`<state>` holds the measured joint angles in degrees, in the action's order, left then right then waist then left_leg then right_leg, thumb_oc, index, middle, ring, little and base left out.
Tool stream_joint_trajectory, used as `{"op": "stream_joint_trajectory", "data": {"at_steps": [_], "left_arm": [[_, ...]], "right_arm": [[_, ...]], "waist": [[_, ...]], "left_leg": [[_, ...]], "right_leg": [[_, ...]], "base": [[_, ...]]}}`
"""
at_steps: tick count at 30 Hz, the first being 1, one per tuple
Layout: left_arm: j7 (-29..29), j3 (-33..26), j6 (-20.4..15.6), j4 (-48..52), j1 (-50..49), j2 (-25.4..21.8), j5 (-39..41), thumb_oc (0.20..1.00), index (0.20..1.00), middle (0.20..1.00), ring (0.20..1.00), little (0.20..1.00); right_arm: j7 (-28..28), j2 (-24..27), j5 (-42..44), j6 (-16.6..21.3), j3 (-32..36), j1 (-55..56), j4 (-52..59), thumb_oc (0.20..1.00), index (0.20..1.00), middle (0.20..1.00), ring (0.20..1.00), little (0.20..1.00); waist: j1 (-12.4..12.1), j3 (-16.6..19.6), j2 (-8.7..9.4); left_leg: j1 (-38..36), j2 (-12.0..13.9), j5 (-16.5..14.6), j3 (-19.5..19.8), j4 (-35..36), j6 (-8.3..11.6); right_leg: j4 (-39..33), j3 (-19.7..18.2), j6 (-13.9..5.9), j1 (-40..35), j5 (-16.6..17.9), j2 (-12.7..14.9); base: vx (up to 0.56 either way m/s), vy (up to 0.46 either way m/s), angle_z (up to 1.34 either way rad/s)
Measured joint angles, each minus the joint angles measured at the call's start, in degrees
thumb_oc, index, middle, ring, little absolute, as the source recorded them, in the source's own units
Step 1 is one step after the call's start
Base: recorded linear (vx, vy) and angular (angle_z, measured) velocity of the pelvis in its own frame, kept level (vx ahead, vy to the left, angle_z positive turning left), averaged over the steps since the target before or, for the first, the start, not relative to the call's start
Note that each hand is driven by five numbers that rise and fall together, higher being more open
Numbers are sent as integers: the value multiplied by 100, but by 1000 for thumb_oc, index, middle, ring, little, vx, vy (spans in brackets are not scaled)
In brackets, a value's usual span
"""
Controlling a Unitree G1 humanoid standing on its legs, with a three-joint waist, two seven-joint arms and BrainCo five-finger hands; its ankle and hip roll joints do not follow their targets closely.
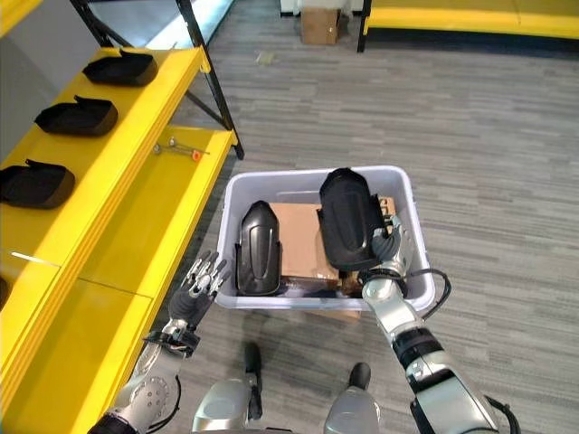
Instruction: Move parts from the plastic box to the shelf.
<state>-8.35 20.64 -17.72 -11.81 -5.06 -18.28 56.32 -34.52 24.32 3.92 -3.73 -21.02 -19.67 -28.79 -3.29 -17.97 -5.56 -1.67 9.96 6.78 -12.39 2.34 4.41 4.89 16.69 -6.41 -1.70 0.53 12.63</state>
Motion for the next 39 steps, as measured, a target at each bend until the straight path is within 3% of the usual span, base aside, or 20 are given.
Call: {"op": "stream_joint_trajectory", "data": {"at_steps": [6, 10, 15, 19, 21, 22, 23, 24, 25, 26, 28, 30, 31, 33, 34, 36, 37, 39], "left_arm": [[-7, -663, 109, 397, -275, -29, -566, 1000, 1000, 1000, 1000, 1000], [-19, -1019, 126, 503, -317, -43, -643, 1000, 1000, 1000, 1000, 1000], [-58, -1174, 177, 576, -314, -181, -664, 1000, 1000, 1000, 1000, 1000], [-90, -1159, 231, 606, -300, -413, -1128, 1000, 1000, 1000, 1000, 1000], [-63, -1158, 234, 606, -294, -516, -1306, 1000, 1000, 1000, 1000, 1000], [-49, -1151, 239, 610, -269, -497, -1315, 1000, 1000, 1000, 1000, 1000], [-49, -1149, 243, 615, -257, -494, -1315, 1000, 1000, 1000, 1000, 1000], [-48, -1098, 300, 633, -153, -484, -1312, 1000, 1000, 1000, 1000, 1000], [-48, -1039, 335, 643, -103, -467, -1311, 1000, 1000, 1000, 1000, 1000], [-55, -948, 380, 647, -87, -462, -1311, 1000, 1000, 1000, 1000, 1000], [-54, -759, 507, 647, -108, -309, -1299, 1000, 1000, 1000, 1000, 1000], [-67, -683, 527, 649, -199, -132, -1252, 1000, 1000, 1000, 1000, 1000], [-179, -702, 586, 689, -365, 70, -1182, 1000, 1000, 1000, 1000, 1000], [-303, -666, 594, 766, -511, 237, -1080, 1000, 1000, 1000, 1000, 1000], [-343, -626, 600, 799, -613, 269, -1063, 1000, 1000, 1000, 1000, 1000], [-372, -597, 597, 845, -679, 276, -1063, 1000, 1000, 1000, 1000, 1000], [-387, -558, 601, 832, -703, 305, -1065, 1000, 1000, 1000, 1000, 1000], [-398, -543, 603, 829, -670, 332, -1066, 1000, 1000, 1000, 1000, 1000]], "right_arm": [[1351, -174, 280, 280, -227, 1192, 1005, 200, 200, 200, 200, 200], [1962, -188, 385, 345, -287, 1545, 1213, 200, 200, 200, 200, 200], [2344, -184, 446, 359, -226, 1725, 1642, 200, 200, 200, 200, 200], [2564, -429, 686, 403, -218, 1751, 1636, 200, 200, 200, 200, 200], [2809, -548, 902, 424, -266, 1748, 1632, 200, 200, 200, 200, 200], [2826, -532, 901, 429, -266, 1789, 1646, 200, 200, 200, 200, 200], [2828, -531, 900, 429, -264, 1835, 1652, 200, 200, 200, 200, 200], [2798, -456, 895, 430, -224, 2025, 1772, 200, 200, 200, 200, 200], [2766, -357, 888, 430, -224, 2047, 1813, 200, 200, 200, 200, 200], [2741, -269, 880, 430, -206, 2018, 1812, 200, 200, 200, 200, 200], [2645, -88, 884, 430, -119, 2002, 1807, 200, 200, 200, 200, 200], [2610, -32, 884, 430, -49, 1992, 1809, 200, 200, 200, 200, 200], [2602, 16, 904, 434, -45, 1987, 1809, 200, 200, 200, 200, 200], [2606, 82, 935, 435, -44, 1992, 1806, 200, 200, 200, 200, 200], [2652, 106, 938, 435, -45, 1983, 1791, 200, 200, 200, 200, 200], [2659, 106, 939, 435, -55, 1983, 1791, 200, 200, 200, 200, 200], [2658, 113, 937, 435, -80, 1990, 1784, 200, 200, 200, 200, 200], [2634, 92, 937, 426, -121, 2034, 1784, 200, 200, 200, 200, 200]], "waist": [[94, 442, 396], [132, 651, 543], [187, 775, 664], [223, 900, 848], [237, 912, 860], [286, 912, 856], [314, 910, 832], [483, 976, 825], [546, 979, 816], [538, 976, 789], [539, 1010, 526], [463, 1059, 321], [357, 1137, 91], [358, 1158, -13], [242, 1172, -128], [212, 1129, -180], [166, 1021, -257], [196, 969, -229]], "left_leg": [[-271, 0, -27, -187, 209, 19], [-404, -83, -55, -358, 301, 15], [-453, -215, -110, -470, 304, -26], [-424, -329, -177, -571, 307, -26], [-342, -248, -197, -686, 335, -87], [-315, -251, -184, -561, 334, -110], [-271, -238, -157, -480, 331, -118], [-43, -190, -6, -60, 333, -162], [76, -195, 52, 124, 332, -168], [119, -216, 120, 230, 321, -173], [254, -186, 210, 602, 307, -169], [272, -155, 207, 648, 310, -168], [341, -94, 232, 781, 246, -146], [401, -45, 243, 913, 262, -122], [518, 26, 242, 1032, 169, -134], [655, 80, 234, 1139, 36, -148], [792, 137, 206, 1209, -35, -327], [900, 167, -187, 898, -57, -739]], "right_leg": [[-237, -35, -19, -166, 58, -42], [-358, -99, -53, -252, 118, -6], [-377, -142, -123, -254, 204, 131], [-280, -175, -151, -119, 293, 239], [-48, -72, -83, 169, 517, 226], [11, -98, -138, 201, 427, 179], [65, -210, -216, 197, 294, 82], [47, -547, -66, 133, -167, -365], [-117, -683, 99, 49, -247, -494], [-189, -679, 113, -4, -207, -564], [-299, -736, 169, -115, -267, -726], [-355, -706, 179, -102, -263, -766], [-381, -694, 195, -164, -265, -867], [-396, -639, 291, -128, -325, -939], [-318, -619, 294, -118, -318, -1043], [-218, -538, 372, -45, -369, -1102], [-24, -387, 488, -8, -480, -1160], [82, -159, 573, -10, -533, -1144]], "base": [[60, 117, -13], [26, 241, -11], [-23, 201, -6], [-90, 78, -13], [-149, -92, -31], [-103, -94, 3], [-88, -77, 81], [-105, -116, 114], [-107, -137, 120], [-135, -191, 89], [-130, -191, 69], [-186, -234, 25], [-200, -236, 30], [-194, -195, 32], [-168, -129, 19], [-181, -118, 31], [-214, -108, 59], [-186, -57, 81]]}}
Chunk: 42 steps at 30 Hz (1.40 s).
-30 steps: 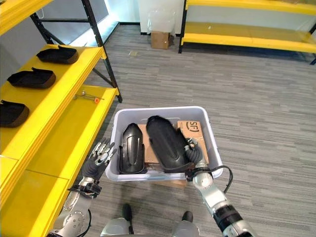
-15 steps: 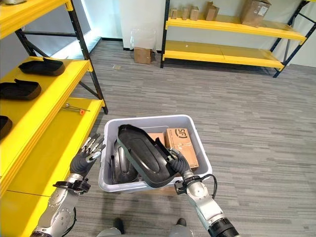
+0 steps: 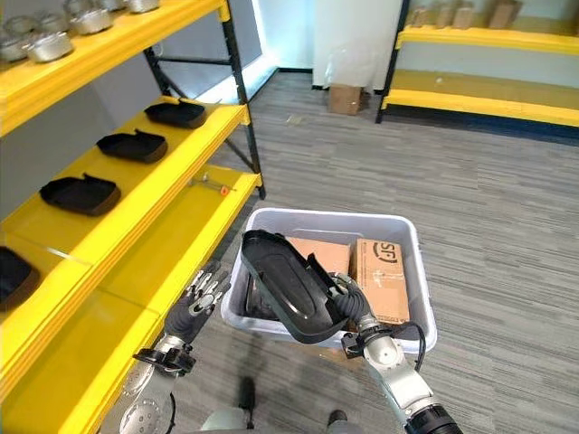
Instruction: Move parts from the plastic box to the shelf.
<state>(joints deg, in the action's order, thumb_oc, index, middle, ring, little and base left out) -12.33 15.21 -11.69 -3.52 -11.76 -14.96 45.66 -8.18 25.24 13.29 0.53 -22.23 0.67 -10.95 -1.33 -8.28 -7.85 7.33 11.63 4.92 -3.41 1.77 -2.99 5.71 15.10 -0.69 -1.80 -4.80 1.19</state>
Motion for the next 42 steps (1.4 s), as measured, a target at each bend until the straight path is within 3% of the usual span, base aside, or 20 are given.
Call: {"op": "stream_joint_trajectory", "data": {"at_steps": [1, 2, 3, 5, 8, 9, 10, 11, 12, 14, 15, 17, 19, 22, 23, 26, 28, 31, 38, 42], "left_arm": [[-59, 18, 7, -42, 123, -18, -4, 1000, 1000, 1000, 1000, 1000], [-154, 64, 4, -131, 329, -21, -9, 1000, 1000, 1000, 1000, 1000], [-266, 123, -3, -243, 509, -17, -31, 1000, 1000, 1000, 1000, 1000], [-372, 282, -19, -248, 558, -141, -213, 1000, 1000, 1000, 1000, 1000], [-369, 363, -70, -211, 591, -160, -298, 1000, 1000, 1000, 1000, 1000], [-382, 382, -104, -249, 645, -148, -304, 1000, 1000, 1000, 1000, 1000], [-379, 393, -120, -247, 706, -136, -302, 1000, 1000, 1000, 1000, 1000], [-382, 395, -136, -245, 781, -140, -295, 1000, 1000, 1000, 1000, 1000], [-400, 401, -212, -182, 842, -166, -289, 1000, 1000, 1000, 1000, 1000], [-500, 394, -280, -129, 939, -417, -293, 1000, 1000, 1000, 1000, 1000], [-531, 458, -265, -187, 962, -402, -303, 1000, 1000, 1000, 1000, 1000], [-629, 518, -261, -93, 912, -464, -412, 1000, 1000, 1000, 1000, 1000], [-614, 552, -263, -50, 950, -433, -432, 1000, 1000, 1000, 1000, 1000], [-475, 563, -264, -45, 945, -483, -440, 1000, 1000, 1000, 1000, 1000], [-473, 556, -265, -36, 851, -603, -449, 1000, 1000, 1000, 1000, 1000], [-473, 496, -290, 7, 475, -920, -455, 1000, 1000, 1000, 1000, 1000], [-468, 440, -293, 9, 363, -1048, -456, 1000, 1000, 1000, 1000, 1000], [-368, 170, -381, 13, 132, -1116, -471, 1000, 1000, 1000, 1000, 1000], [-353, -13, -496, 12, 182, -1062, -454, 1000, 1000, 1000, 1000, 1000], [-402, -3, -468, -4, 194, -885, -415, 1000, 1000, 1000, 1000, 1000]], "right_arm": [[-62, -19, 3, 0, -23, 65, 30, 200, 200, 200, 200, 200], [-116, -3, 16, -1, -24, 137, 80, 200, 200, 200, 200, 200], [-103, 1, 23, -2, -16, 135, 80, 200, 200, 200, 200, 200], [-56, 19, 26, -1, -23, 134, 82, 200, 200, 200, 200, 200], [-3, 90, 77, 37, 32, 161, 116, 200, 200, 200, 200, 200], [2, 115, 112, 53, 56, 185, 113, 200, 200, 200, 200, 200], [5, 200, 121, 64, 73, 210, 92, 200, 200, 200, 200, 200], [1, 188, 117, 77, 96, 216, 37, 200, 200, 200, 200, 200], [-5, 171, 115, 115, 101, 190, 30, 200, 200, 200, 200, 200], [9, 52, 74, 285, 136, 110, 14, 200, 200, 200, 200, 200], [-46, 40, 5, 365, 213, 62, -71, 200, 200, 200, 200, 200], [-141, -35, -17, 386, 361, 15, -22, 200, 200, 200, 200, 200], [-212, 17, -18, 556, 464, 0, 93, 200, 200, 200, 200, 200], [-342, -50, -12, 567, 448, 6, 117, 200, 200, 200, 200, 200], [-311, -82, -16, 611, 282, -4, 124, 200, 200, 200, 200, 200], [-232, -241, -12, 607, 102, 22, 186, 200, 200, 200, 200, 200], [-201, -261, -14, 607, 0, 21, 260, 200, 200, 200, 200, 200], [-165, -375, -12, 601, -112, -17, 353, 200, 200, 200, 200, 200], [-368, -504, -131, 542, -160, -106, 356, 200, 200, 200, 200, 200], [-529, -499, -349, 480, -225, -178, 354, 200, 200, 200, 200, 200]], "waist": [[96, -66, 123], [183, -162, 307], [213, -239, 455], [191, -314, 730], [372, -277, 709], [444, -287, 723], [544, -266, 650], [568, -264, 656], [622, -217, 625], [582, -176, 837], [601, -159, 743], [604, -133, 693], [681, -134, 521], [676, -135, 570], [582, -117, 646], [405, -109, 690], [325, -123, 713], [61, -159, 800], [-158, -192, 815], [-208, -247, 730]], "left_leg": [[6, 22, -530, -490, 20, -141], [-58, 25, -929, -1106, 88, 7], [-164, -36, -619, -1574, 128, 107], [-508, -252, -360, -1870, -94, 346], [-1105, -190, -314, -2174, -878, 355], [-1171, -189, -214, -2155, -1148, 255], [-1224, -326, -86, -2164, -1133, 295], [-1266, -386, 19, -2199, -956, 134], [-1202, -365, 115, -2128, -647, 41], [-1252, -585, 278, -2050, -65, 157], [-1285, -521, 59, -2281, -66, 124], [-1505, -349, -170, -2796, -225, 382], [-1619, -367, -396, -2907, -83, 606], [-1637, -666, -533, -2779, 130, 485], [-1603, -910, -564, -2619, 222, 332], [-1527, -1140, -691, -2419, 215, 192], [-1528, -1197, -617, -2333, 208, 132], [-1423, -1269, -564, -2160, 225, 67], [-1361, -1325, -517, -1774, 227, -9], [-1432, -1394, -581, -1490, 263, -176]], "right_leg": [[-90, 234, 67, -108, 35, 109], [-221, 550, 133, -218, 86, 318], [-289, 810, 141, -285, 91, 515], [-369, 990, 113, -396, 162, 809], [-262, 1272, 40, -522, 156, 1076], [-112, 1342, -39, -535, 97, 1180], [232, 1303, -100, -497, 30, 1292], [575, 1193, -108, -289, -106, 1376], [484, 964, -212, -69, -287, 1073], [-76, 754, 126, 45, 129, 920], [-208, 986, 81, -43, 288, 894], [-208, 1120, -25, -88, 388, 980], [-94, 1330, -188, -108, 480, 1140], [-16, 1405, -344, -158, 524, 1367], [-23, 1363, -439, -168, 523, 1564], [-80, 1294, -556, -228, 631, 1751], [-120, 1291, -554, -267, 664, 1772], [-174, 1372, -721, -334, 849, 1823], [122, 1588, -642, -381, 1021, 1948], [986, 1453, -724, -128, 1194, 2222]], "base": [[-113, -23, 131], [-111, 0, 151], [-84, 23, 119], [-108, 66, 63], [-118, 122, 52], [-54, 164, 79], [-53, 176, 87], [-49, 229, 102], [-41, 233, 87], [-55, 343, 77], [-48, 330, 61], [-51, 372, 53], [-78, 482, 65], [-48, 329, 62], [-38, 427, 56], [-51, 364, 41], [-52, 269, 35], [-103, 336, 33], [-91, 281, 32], [-50, 165, 37]]}}
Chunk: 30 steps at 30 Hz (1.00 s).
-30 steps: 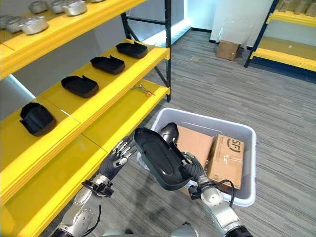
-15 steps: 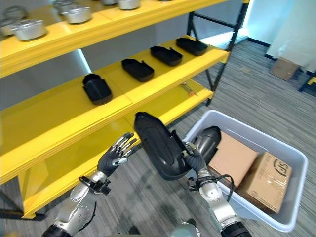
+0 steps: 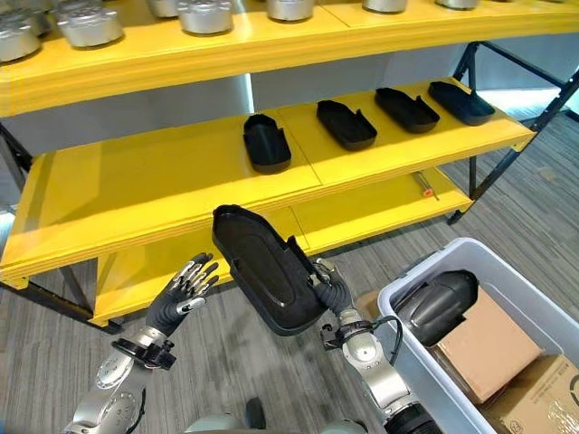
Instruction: Move parts from the plastic box to the shelf.
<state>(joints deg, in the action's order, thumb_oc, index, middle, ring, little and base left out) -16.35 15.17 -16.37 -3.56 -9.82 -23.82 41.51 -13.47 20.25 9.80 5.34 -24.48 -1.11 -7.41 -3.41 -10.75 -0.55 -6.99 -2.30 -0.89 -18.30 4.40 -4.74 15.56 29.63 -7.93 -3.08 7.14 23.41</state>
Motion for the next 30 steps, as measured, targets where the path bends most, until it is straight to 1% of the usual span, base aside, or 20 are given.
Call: {"op": "stream_joint_trajectory", "data": {"at_steps": [1, 2, 3, 4, 5, 6, 7, 8, 9, 10, 11, 12, 13, 17, 18, 20, 22, 24, 29, 30], "left_arm": [[-73, 55, 99, 5, 51, 80, -3, 1000, 1000, 1000, 1000, 1000], [-127, 90, 126, 11, 103, 78, 0, 1000, 1000, 1000, 1000, 1000], [-123, 101, 176, 10, 147, 67, 9, 1000, 1000, 1000, 1000, 1000], [-123, 115, 242, 9, 170, 14, 10, 1000, 1000, 1000, 1000, 1000], [-116, 106, 242, 9, 148, 28, 28, 1000, 1000, 1000, 1000, 1000], [-96, 112, 243, 8, 142, 45, 78, 1000, 1000, 1000, 1000, 1000], [-93, 123, 243, 7, 151, 58, 100, 1000, 1000, 1000, 1000, 1000], [-87, 146, 243, 5, 150, 73, 155, 1000, 1000, 1000, 1000, 1000], [-85, 213, 236, 5, 155, 126, 190, 1000, 1000, 1000, 1000, 1000], [-64, 302, 232, -38, 190, 212, 191, 1000, 1000, 1000, 1000, 1000], [-62, 376, 206, -42, 240, 250, 189, 1000, 1000, 1000, 1000, 1000], [-64, 458, 192, -21, 287, 271, 189, 1000, 1000, 1000, 1000, 1000], [-81, 704, 190, -148, 469, 421, 178, 1000, 1000, 1000, 1000, 1000], [-104, 822, 203, -232, 533, 486, 164, 1000, 1000, 1000, 1000, 1000], [-123, 811, 219, -225, 468, 433, 155, 1000, 1000, 1000, 1000, 1000], [-123, 805, 259, -216, 359, 377, 131, 1000, 1000, 1000, 1000, 1000], [-120, 800, 286, -210, 274, 330, -44, 1000, 1000, 1000, 1000, 1000], [-112, 716, 367, -236, 123, 315, -45, 1000, 1000, 1000, 1000, 1000], [-85, 675, 358, -251, 209, 291, -53, 1000, 1000, 1000, 1000, 1000], [-82, 728, 354, -249, 358, 338, -67, 1000, 1000, 1000, 1000, 1000]], "right_arm": [[-82, 28, 4, -18, 17, 46, 6, 200, 200, 200, 200, 200], [-90, 61, 5, -35, 37, 49, 18, 200, 200, 200, 200, 200], [-56, 91, 2, -49, 69, 55, 30, 200, 200, 200, 200, 200], [-46, 91, 1, -70, 116, 104, 36, 200, 200, 200, 200, 200], [-33, 102, 1, -76, 133, 99, 34, 200, 200, 200, 200, 200], [-10, 114, 2, -75, 159, 89, 34, 200, 200, 200, 200, 200], [-11, 117, 7, -77, 170, 89, 33, 200, 200, 200, 200, 200], [-12, 118, 8, -78, 175, 92, 33, 200, 200, 200, 200, 200], [-10, 128, 13, -79, 185, 102, 33, 200, 200, 200, 200, 200], [-14, 165, 20, -78, 204, 122, 15, 200, 200, 200, 200, 200], [-32, 220, 29, -79, 226, 161, 15, 200, 200, 200, 200, 200], [-44, 262, 32, -84, 232, 161, 14, 200, 200, 200, 200, 200], [-152, 365, 30, -82, 329, 71, -106, 200, 200, 200, 200, 200], [-275, 373, 74, -56, 443, 111, -150, 200, 200, 200, 200, 200], [-265, 276, 76, -20, 522, 112, -153, 200, 200, 200, 200, 200], [-260, 230, 71, 68, 532, 100, -147, 200, 200, 200, 200, 200], [-251, 232, 13, 121, 504, 100, -143, 200, 200, 200, 200, 200], [-283, 270, 1, 133, 339, 105, -143, 200, 200, 200, 200, 200], [-529, 339, -10, 300, 195, 63, -152, 200, 200, 200, 200, 200], [-668, 325, -61, 333, 153, 56, -169, 200, 200, 200, 200, 200]], "waist": [[219, -22, -74], [292, -49, -54], [284, -86, -35], [323, -92, 21], [300, -83, 60], [332, -90, 46], [373, -92, 64], [397, -82, 93], [419, -62, 146], [486, -53, 108], [640, -45, 47], [730, -46, 61], [724, -109, 13], [846, -105, 5], [851, -77, 75], [850, -63, 76], [857, -58, 29], [886, -60, 27], [892, -84, -118], [965, -89, -167]], "left_leg": [[13, 75, 157, 358, 86, -109], [43, 92, 171, 496, 93, -144], [79, 114, 212, 610, 94, -137], [107, 113, 214, 679, 95, -181], [99, 96, 218, 658, 94, -160], [112, 119, 226, 698, 95, -114], [108, 102, 232, 741, 95, -98], [96, 68, 249, 783, 93, -63], [85, -8, 234, 860, 95, 3], [102, 9, 228, 1050, 88, 28], [178, 63, 255, 1333, 91, 66], [215, 62, 282, 1368, 92, 72], [355, 93, 279, 1532, 20, 122], [315, 212, 301, 1939, 61, 202], [312, 208, 315, 2013, 119, 263], [312, 218, 303, 1999, 119, 302], [297, 285, 308, 1896, 118, 340], [178, 337, 313, 1792, 120, 431], [202, 329, 348, 1428, 59, 486], [306, 287, 387, 1025, 29, 635]], "right_leg": [[362, -497, -114, 178, -414, -211], [388, -695, -148, 252, -561, -414], [458, -981, -255, 413, -779, -669], [433, -1114, -199, 591, -939, -960], [404, -1028, -156, 704, -965, -1086], [84, -1047, -110, 750, -990, -1358], [-193, -1006, -71, 754, -951, -1486], [-422, -992, 5, 755, -894, -1577], [-786, -999, 172, 703, -732, -1705], [-986, -1364, 339, 611, -777, -1876], [-1383, -1918, 314, 444, -744, -2141], [-1595, -2016, 386, 328, -635, -2196], [-1421, -2121, 707, 314, -552, -2243], [-573, -2449, 672, 581, -982, -2318], [-568, -2467, 681, 559, -1136, -2312], [-848, -2508, 824, 418, -1136, -2348], [-1094, -2505, 895, 310, -1026, -2411], [-1491, -2520, 874, 20, -884, -2483], [-1685, -2506, 889, -35, -760, -2439], [-1723, -2328, 910, -54, -751, -2341]], "base": [[-13, 42, 102], [6, 32, 102], [14, -33, 71], [19, -38, 37], [-19, -79, 29], [-22, -51, 9], [-27, -45, 21], [67, -52, 27], [58, -49, 29], [68, -82, 75], [11, -58, 95], [57, -150, 114], [96, -181, 85], [131, -170, 53], [175, -203, 35], [149, -168, 7], [167, -148, -11], [115, -92, -15], [18, -39, 4], [66, 28, 54]]}}
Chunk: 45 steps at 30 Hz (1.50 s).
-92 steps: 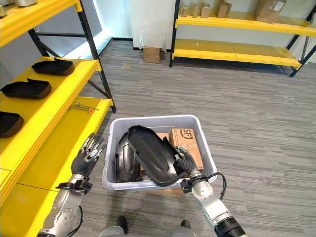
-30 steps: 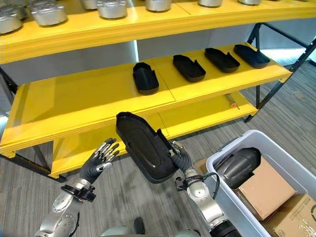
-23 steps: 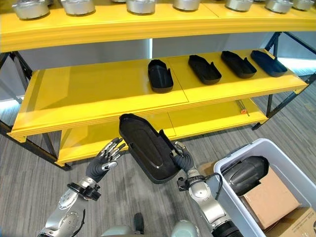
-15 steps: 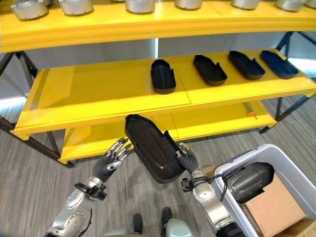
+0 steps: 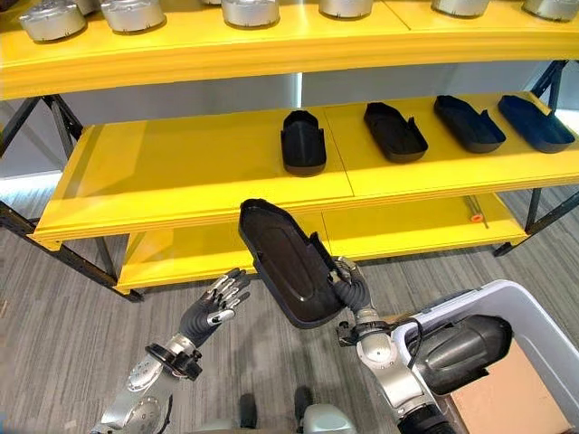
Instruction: Move parts from the plastic box to the shelf.
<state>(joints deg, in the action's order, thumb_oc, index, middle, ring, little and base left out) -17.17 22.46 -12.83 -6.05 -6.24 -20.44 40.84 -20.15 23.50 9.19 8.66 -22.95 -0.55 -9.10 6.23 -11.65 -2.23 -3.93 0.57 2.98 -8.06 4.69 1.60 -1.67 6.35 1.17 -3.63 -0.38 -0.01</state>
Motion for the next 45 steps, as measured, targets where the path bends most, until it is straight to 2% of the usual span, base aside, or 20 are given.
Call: {"op": "stream_joint_trajectory", "data": {"at_steps": [3, 4, 6, 7, 12, 14, 16, 18, 19, 22, 23, 25, 26, 27, 29, 34, 37, 41, 44, 45], "left_arm": [[-7, 50, -32, -83, 312, 47, -127, 1000, 1000, 1000, 1000, 1000], [-4, 67, -33, -117, 375, 59, -165, 1000, 1000, 1000, 1000, 1000], [14, 106, -69, -100, 397, 249, -171, 1000, 1000, 1000, 1000, 1000], [54, 105, -89, -97, 401, 316, -170, 1000, 1000, 1000, 1000, 1000], [138, 104, -131, -94, 554, 160, -215, 1000, 1000, 1000, 1000, 1000], [174, 96, -154, -94, 565, 70, -218, 1000, 1000, 1000, 1000, 1000], [254, 105, -174, -96, 599, 45, -215, 1000, 1000, 1000, 1000, 1000], [257, 151, -178, -106, 614, 32, -214, 1000, 1000, 1000, 1000, 1000], [254, 236, -183, -108, 677, 36, -214, 1000, 1000, 1000, 1000, 1000], [254, 289, -185, -115, 696, 47, -214, 1000, 1000, 1000, 1000, 1000], [255, 298, -185, -116, 707, 66, -214, 1000, 1000, 1000, 1000, 1000], [258, 297, -190, -116, 703, 200, -217, 1000, 1000, 1000, 1000, 1000], [258, 283, -192, -152, 715, 173, -219, 1000, 1000, 1000, 1000, 1000], [283, 262, -218, -153, 730, 45, -226, 1000, 1000, 1000, 1000, 1000], [308, 249, -260, -155, 746, -241, -239, 1000, 1000, 1000, 1000, 1000], [330, 201, -290, -141, 748, -548, -436, 1000, 1000, 1000, 1000, 1000], [309, 176, -298, -82, 738, -533, -443, 1000, 1000, 1000, 1000, 1000], [216, 131, -312, -39, 722, -513, -456, 1000, 1000, 1000, 1000, 1000], [229, 76, -354, -36, 732, -498, -621, 1000, 1000, 1000, 1000, 1000], [235, 49, -375, -26, 723, -503, -664, 1000, 1000, 1000, 1000, 1000]], "right_arm": [[-170, -93, -50, 30, -11, -58, -169, 200, 200, 200, 200, 200], [-214, -105, -51, 30, -14, -60, -191, 200, 200, 200, 200, 200], [-221, 9, -55, 44, 16, -159, -176, 200, 200, 200, 200, 200], [-204, 53, -65, 44, 46, -204, -182, 200, 200, 200, 200, 200], [-135, 19, -151, 43, 43, -168, -177, 200, 200, 200, 200, 200], [-90, 32, -149, 43, 50, -170, -177, 200, 200, 200, 200, 200], [-50, 24, -141, 42, 47, -189, -174, 200, 200, 200, 200, 200], [-29, 3, -142, 41, 64, -175, -169, 200, 200, 200, 200, 200], [-19, 31, -147, 39, 146, -163, -187, 200, 200, 200, 200, 200], [-16, 146, -151, 40, 224, -156, -188, 200, 200, 200, 200, 200], [-23, 292, -150, 41, 244, -150, -184, 200, 200, 200, 200, 200], [-4, 574, -149, 42, 293, -120, -165, 200, 200, 200, 200, 200], [4, 545, -147, 33, 334, -85, -206, 200, 200, 200, 200, 200], [3, 403, -134, 30, 335, 54, -169, 200, 200, 200, 200, 200], [171, 190, -111, 33, 320, 241, -138, 200, 200, 200, 200, 200], [385, 67, -98, 32, 304, 526, -1, 200, 200, 200, 200, 200], [414, 5, -90, 20, 408, 451, 323, 200, 200, 200, 200, 200], [416, -27, -83, 15, 443, 421, 596, 200, 200, 200, 200, 200], [453, -30, -91, -24, 423, 301, 582, 200, 200, 200, 200, 200], [476, -51, -94, -31, 426, 264, 574, 200, 200, 200, 200, 200]], "waist": [[96, -53, 46], [89, -39, 83], [155, -10, -204], [141, -36, -307], [114, -77, -200], [100, -68, -176], [57, -174, 18], [98, -170, -14], [137, -173, -34], [227, -174, -40], [285, -158, -93], [359, -127, -404], [371, -118, -335], [392, -99, -121], [357, -167, 148], [210, -120, 212], [226, -108, 215], [184, -92, 315], [130, -70, 338], [27, -68, 346]], "left_leg": [[43, 364, -411, -1524, -497, -113], [-7, 498, -388, -1735, -637, -52], [-396, 882, 225, -1611, -337, 154], [-492, 853, 227, -1358, -199, 202], [-501, 586, 226, -1259, -313, 190], [-507, 585, 226, -1133, -393, 190], [-267, 584, 95, -933, -957, 254], [-182, 859, 76, -1017, -816, 307], [-83, 1262, 93, -1004, -610, 332], [23, 1605, 134, -881, -364, 360], [43, 1646, 205, -809, -252, 295], [-12, 1590, 329, -633, -280, 10], [-153, 1478, 211, -683, -217, 646], [-238, 1113, 142, -822, -140, 540], [-340, 834, 155, -974, -65, 464], [-571, 756, 1, -1020, 18, 287], [-619, 748, -46, -1026, 62, 306], [-518, 753, -171, -1214, -97, 161], [-448, 706, -336, -1350, -167, 124], [-535, 647, -412, -1535, -131, 102]], "right_leg": [[-54, 284, 165, -79, -8, 270], [-46, 298, 154, -102, -63, 364], [22, 247, -90, -79, -92, 408], [52, 218, -162, -60, -54, 437], [11, 64, -413, -61, -24, 770], [-59, 50, -414, -107, 3, 794], [-69, -57, -301, -219, -4, 932], [-49, -54, -281, -238, -26, 910], [-10, -68, -308, -263, -71, 911], [142, -127, -456, -284, -192, 1020], [295, -211, -655, -264, -304, 1137], [409, -307, -956, -235, -399, 1117], [535, -419, -1080, -212, -480, 1243], [818, -378, -1121, -34, -468, 1573], [895, -331, -1073, 21, -275, 1822], [779, -229, -1162, -141, 37, 1834], [704, -103, -1206, -210, 85, 1836], [926, -39, -1089, 93, 314, 1823], [1079, 160, -707, 472, 896, 1827], [1037, 424, -693, 630, 1369, 1837]], "base": [[82, 40, 55], [117, 73, 37], [118, 95, 7], [36, 70, -20], [117, 98, -14], [139, 174, -5], [177, 247, -11], [198, 271, 1], [246, 327, 2], [216, 283, -10], [259, 376, -23], [239, 365, -39], [246, 401, -39], [196, 322, -39], [227, 403, -26], [145, 315, -5], [94, 261, -9], [3, 335, -25], [8, 295, -61], [21, 382, -124]]}}
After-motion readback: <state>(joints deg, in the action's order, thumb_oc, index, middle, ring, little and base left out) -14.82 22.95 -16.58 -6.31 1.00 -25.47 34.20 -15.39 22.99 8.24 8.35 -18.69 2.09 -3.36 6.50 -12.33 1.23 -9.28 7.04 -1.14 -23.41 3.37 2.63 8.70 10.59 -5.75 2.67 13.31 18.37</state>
